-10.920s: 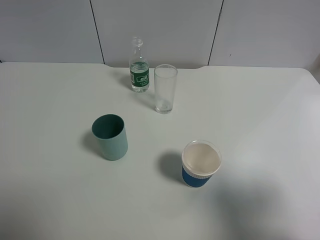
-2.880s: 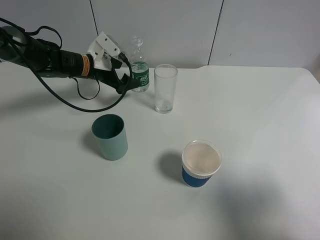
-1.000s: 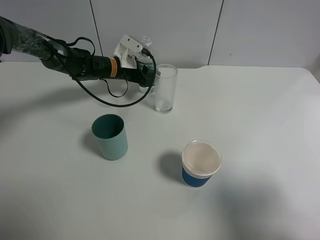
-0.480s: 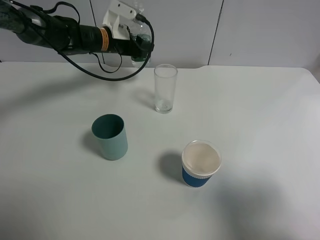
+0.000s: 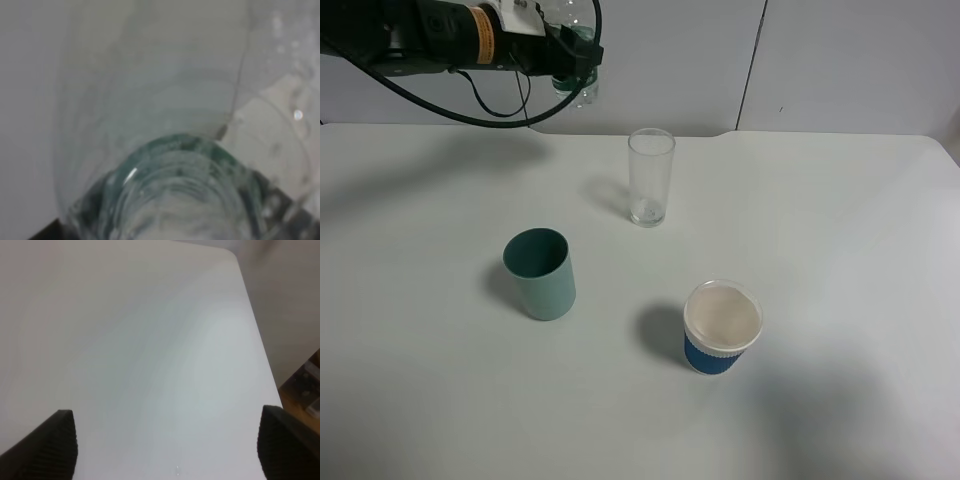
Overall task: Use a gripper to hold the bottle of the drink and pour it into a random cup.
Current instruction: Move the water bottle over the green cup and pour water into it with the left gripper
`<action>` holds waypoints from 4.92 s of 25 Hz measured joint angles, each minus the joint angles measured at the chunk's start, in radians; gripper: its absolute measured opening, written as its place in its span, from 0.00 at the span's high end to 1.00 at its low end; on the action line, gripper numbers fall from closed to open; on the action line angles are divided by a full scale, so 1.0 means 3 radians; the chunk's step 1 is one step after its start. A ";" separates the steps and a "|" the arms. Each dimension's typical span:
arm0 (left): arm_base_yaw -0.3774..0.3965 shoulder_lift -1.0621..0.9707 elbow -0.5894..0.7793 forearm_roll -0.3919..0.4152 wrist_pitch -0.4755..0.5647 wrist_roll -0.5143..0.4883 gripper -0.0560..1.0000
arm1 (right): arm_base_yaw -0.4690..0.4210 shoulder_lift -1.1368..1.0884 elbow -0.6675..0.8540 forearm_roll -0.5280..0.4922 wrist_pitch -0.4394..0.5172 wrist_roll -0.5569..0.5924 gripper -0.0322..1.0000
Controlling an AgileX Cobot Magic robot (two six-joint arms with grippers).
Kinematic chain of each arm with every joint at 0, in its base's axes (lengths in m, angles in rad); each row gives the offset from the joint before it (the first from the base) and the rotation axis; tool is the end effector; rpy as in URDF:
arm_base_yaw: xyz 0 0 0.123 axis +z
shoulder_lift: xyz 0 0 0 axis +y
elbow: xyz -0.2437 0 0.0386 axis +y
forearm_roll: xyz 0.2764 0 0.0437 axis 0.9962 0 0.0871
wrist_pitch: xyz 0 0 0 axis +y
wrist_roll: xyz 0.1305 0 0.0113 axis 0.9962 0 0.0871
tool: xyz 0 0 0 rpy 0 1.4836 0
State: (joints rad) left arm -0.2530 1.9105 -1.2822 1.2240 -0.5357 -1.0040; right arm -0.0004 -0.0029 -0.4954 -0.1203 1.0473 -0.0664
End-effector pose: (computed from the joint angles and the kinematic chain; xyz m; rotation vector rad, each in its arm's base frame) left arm 0.4443 -0.1797 0.1742 0.7231 1.7619 -0.5344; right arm 0.0949 -0.0137 0.2736 -0.0626 2.0308 -0.1858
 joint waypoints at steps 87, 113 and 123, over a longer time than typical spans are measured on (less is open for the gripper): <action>-0.0315 -0.1911 0.2893 -0.5470 0.0607 0.8651 0.48 | 0.0000 0.0000 0.0000 0.0000 0.0000 0.0000 0.25; -0.0673 -0.1788 0.2893 -0.7265 0.0008 1.0571 0.48 | 0.0000 0.0000 0.0000 0.0000 0.0000 0.0000 0.25; -0.0847 -0.1727 0.2890 -0.7512 -0.0285 1.0852 0.48 | 0.0000 0.0000 0.0000 0.0000 0.0000 0.0000 0.25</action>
State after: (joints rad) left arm -0.5071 1.3926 -0.4152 -1.0296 -0.6212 2.2516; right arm -0.0004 -0.0029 -0.4954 -0.1203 1.0473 -0.0664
